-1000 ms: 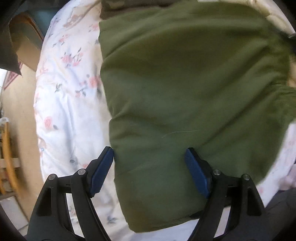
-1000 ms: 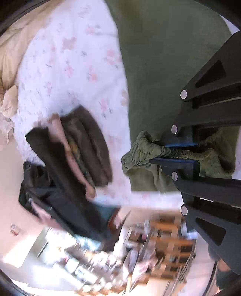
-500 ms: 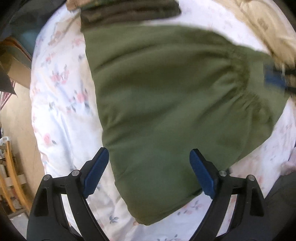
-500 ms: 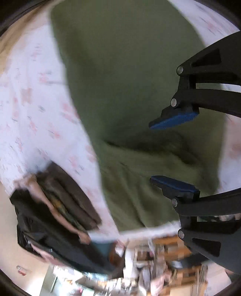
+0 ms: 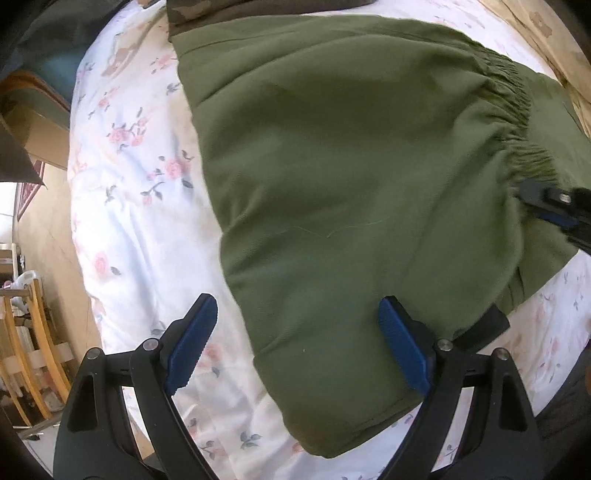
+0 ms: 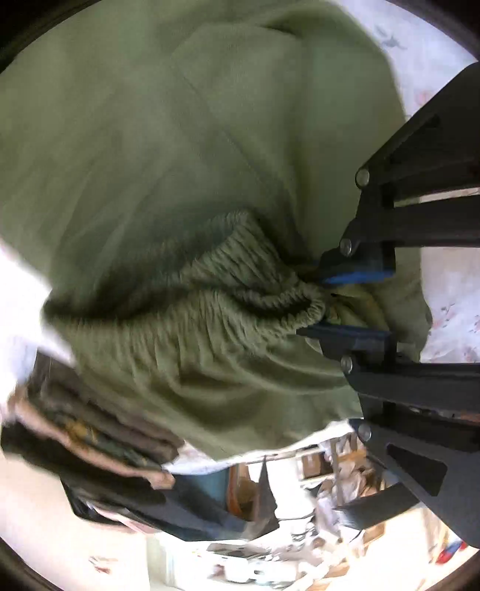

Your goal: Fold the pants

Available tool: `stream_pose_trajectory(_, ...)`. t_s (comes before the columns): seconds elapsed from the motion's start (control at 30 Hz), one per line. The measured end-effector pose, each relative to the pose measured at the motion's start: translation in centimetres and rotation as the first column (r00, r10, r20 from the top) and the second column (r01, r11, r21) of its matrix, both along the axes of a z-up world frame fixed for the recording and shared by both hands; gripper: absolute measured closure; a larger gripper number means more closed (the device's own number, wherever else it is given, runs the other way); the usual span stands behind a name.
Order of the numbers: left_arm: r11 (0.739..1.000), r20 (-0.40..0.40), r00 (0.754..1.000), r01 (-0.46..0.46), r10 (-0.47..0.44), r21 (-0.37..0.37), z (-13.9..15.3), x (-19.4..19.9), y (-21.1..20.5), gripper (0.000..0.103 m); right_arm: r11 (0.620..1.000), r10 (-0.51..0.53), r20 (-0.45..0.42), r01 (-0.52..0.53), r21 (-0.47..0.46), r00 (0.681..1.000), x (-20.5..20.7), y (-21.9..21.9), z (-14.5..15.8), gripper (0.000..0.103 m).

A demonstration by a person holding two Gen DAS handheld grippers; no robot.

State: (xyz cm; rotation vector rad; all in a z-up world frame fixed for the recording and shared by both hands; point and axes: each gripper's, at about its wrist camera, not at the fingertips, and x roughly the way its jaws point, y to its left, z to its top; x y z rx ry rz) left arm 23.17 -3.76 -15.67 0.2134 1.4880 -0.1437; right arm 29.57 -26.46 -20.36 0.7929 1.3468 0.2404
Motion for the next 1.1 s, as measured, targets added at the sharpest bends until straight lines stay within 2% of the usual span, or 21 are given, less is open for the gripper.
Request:
stream_pose_trajectory(0.1,1.000,0.001,1.000,0.006,-0.006,-0.007,0.1,0.0,0.7,0.016,1.000,-0.007,0.062,0.005,0.028,0.998,-1.2,-0.3,3.1,0.090)
stream_pose_trajectory(0.17,1.000,0.002,1.000,0.007,-0.007,-0.016,0.3,0.1,0.8,0.016,0.999,-0.016,0.089,0.013,0.037,0.996,-2.1,-0.4,4.1,0.090)
stream_pose_trajectory(0.23,1.000,-0.005,1.000,0.007,-0.007,-0.020,0.3,0.3,0.9,0.016,0.999,-0.034,0.043,0.034,0.006,0.998,-3.1,-1.1,3.0,0.090)
stream_pose_trajectory(0.3,0.999,-0.019,1.000,0.021,-0.021,-0.025,0.9,0.2,3.1,0.016,0.998,-0.069,-0.047,0.069,-0.013,0.996,-3.7,-2.2,0.5,0.089)
stream_pose_trajectory(0.37,0.999,-0.025,0.999,0.040,-0.041,-0.036,0.7,0.6,3.3,0.016,0.997,-0.075,-0.113,0.076,0.012,0.991,-4.0,-3.0,-0.9,0.077)
stream_pose_trajectory(0.43,0.997,0.004,0.999,0.054,-0.054,-0.063,2.2,0.3,3.0,0.016,0.996,-0.080,-0.101,0.075,-0.055,0.992,-3.8,-3.2,-0.1,0.063)
stream_pose_trajectory(0.47,0.995,0.037,0.998,0.062,-0.060,-0.076,3.1,0.4,2.9,0.016,0.994,-0.079,-0.084,0.072,-0.083,0.993,-3.5,-3.2,0.4,0.063)
stream_pose_trajectory(0.53,0.992,0.094,0.994,0.057,-0.046,-0.110,4.7,0.4,2.9,0.016,0.976,-0.059,-0.024,0.052,-0.212,0.998,-3.6,-3.3,2.8,0.063)
stream_pose_trajectory(0.57,0.994,0.136,0.990,0.040,-0.026,-0.106,5.4,0.6,3.1,0.016,0.954,-0.044,0.009,0.045,-0.298,0.999,-3.6,-3.3,4.2,0.063)
stream_pose_trajectory(0.6,0.996,0.174,0.985,0.023,-0.008,-0.085,5.7,0.8,3.3,0.016,0.938,-0.040,0.035,0.050,-0.344,0.999,-3.7,-3.4,5.2,0.063)
stream_pose_trajectory(0.67,0.999,0.222,0.975,-0.019,0.027,-0.041,5.7,1.2,3.5,0.016,0.917,-0.043,0.125,0.089,-0.389,0.991,-3.7,-3.6,7.5,0.063)
stream_pose_trajectory(0.73,0.998,0.212,0.975,-0.055,0.062,-0.035,5.0,1.6,4.0,0.016,0.930,0.008,0.198,0.066,-0.362,0.980,-2.7,-3.2,8.9,0.064)
stream_pose_trajectory(0.8,0.997,0.148,0.986,-0.076,0.079,-0.024,3.0,1.9,4.5,0.016,0.938,0.099,0.237,-0.011,-0.346,0.967,-1.1,-1.8,9.5,0.071)
stream_pose_trajectory(0.83,0.997,0.113,0.991,-0.072,0.073,-0.019,2.3,1.6,4.2,0.016,0.938,0.143,0.253,-0.050,-0.342,0.957,0.0,-1.1,9.5,0.083)
stream_pose_trajectory(0.87,0.998,0.075,0.995,-0.059,0.059,-0.004,1.5,1.4,3.8,0.016,0.934,0.177,0.258,-0.079,-0.350,0.950,1.1,-0.4,9.3,0.087)
stream_pose_trajectory(0.93,0.999,0.023,0.999,-0.032,0.032,0.028,-0.2,1.0,3.6,0.016,0.931,0.214,0.253,-0.118,-0.345,0.943,2.9,0.4,8.3,0.088)
stream_pose_trajectory(1.0,0.999,0.013,1.000,-0.027,0.027,0.034,-0.7,0.9,3.7,0.016,0.937,0.232,0.253,-0.145,-0.319,0.939,4.5,1.1,7.0,0.088)
stream_pose_trajectory(1.1,0.999,-0.006,1.000,-0.030,0.030,0.027,-0.9,1.4,4.2,0.013,0.926,0.273,0.240,-0.187,-0.328,0.932,7.0,2.8,4.7,0.088)
